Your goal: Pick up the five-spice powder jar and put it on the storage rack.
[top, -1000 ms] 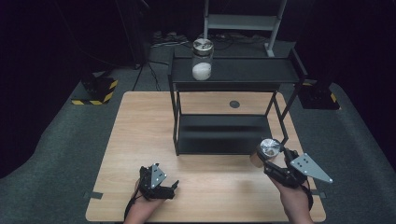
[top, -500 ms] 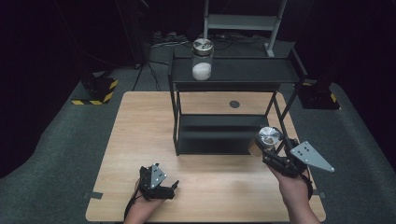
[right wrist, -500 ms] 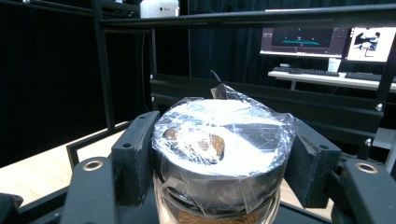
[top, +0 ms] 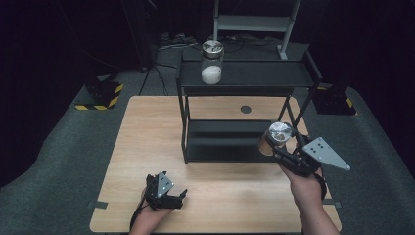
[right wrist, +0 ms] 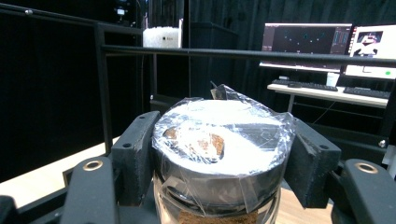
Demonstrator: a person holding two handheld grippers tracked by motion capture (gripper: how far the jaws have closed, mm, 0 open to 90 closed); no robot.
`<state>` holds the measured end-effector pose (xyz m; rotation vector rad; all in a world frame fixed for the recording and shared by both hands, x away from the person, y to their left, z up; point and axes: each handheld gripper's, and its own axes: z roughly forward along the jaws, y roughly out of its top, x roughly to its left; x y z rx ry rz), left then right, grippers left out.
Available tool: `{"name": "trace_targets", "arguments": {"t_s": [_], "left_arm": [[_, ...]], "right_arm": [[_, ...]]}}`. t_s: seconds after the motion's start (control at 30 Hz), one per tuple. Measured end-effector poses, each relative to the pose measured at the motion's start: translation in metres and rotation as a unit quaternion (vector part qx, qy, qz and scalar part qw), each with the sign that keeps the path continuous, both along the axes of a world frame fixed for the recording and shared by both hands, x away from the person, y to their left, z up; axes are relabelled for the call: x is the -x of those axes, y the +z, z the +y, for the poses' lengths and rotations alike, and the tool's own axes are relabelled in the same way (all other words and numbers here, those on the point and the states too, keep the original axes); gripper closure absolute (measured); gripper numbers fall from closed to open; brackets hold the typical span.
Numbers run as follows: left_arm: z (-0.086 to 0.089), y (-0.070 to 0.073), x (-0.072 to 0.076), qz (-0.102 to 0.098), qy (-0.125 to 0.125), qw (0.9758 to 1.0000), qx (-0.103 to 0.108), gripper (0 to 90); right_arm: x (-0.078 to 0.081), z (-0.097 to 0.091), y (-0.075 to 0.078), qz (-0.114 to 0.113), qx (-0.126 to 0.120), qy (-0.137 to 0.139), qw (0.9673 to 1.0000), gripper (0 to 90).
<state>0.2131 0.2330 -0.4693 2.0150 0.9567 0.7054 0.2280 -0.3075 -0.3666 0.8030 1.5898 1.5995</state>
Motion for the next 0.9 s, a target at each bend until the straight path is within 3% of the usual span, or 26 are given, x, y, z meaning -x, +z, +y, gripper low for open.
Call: {"name": "trace_targets", "arguments": {"t_s": [0.9], "left_arm": [[0.002, 0.000, -0.001, 0.001, -0.003, 1.0000, 0.003, 0.9]], "right_arm": [[-0.011, 0.014, 0.053, -0.052, -0.006, -0.009, 0.9986, 33.9]]}}
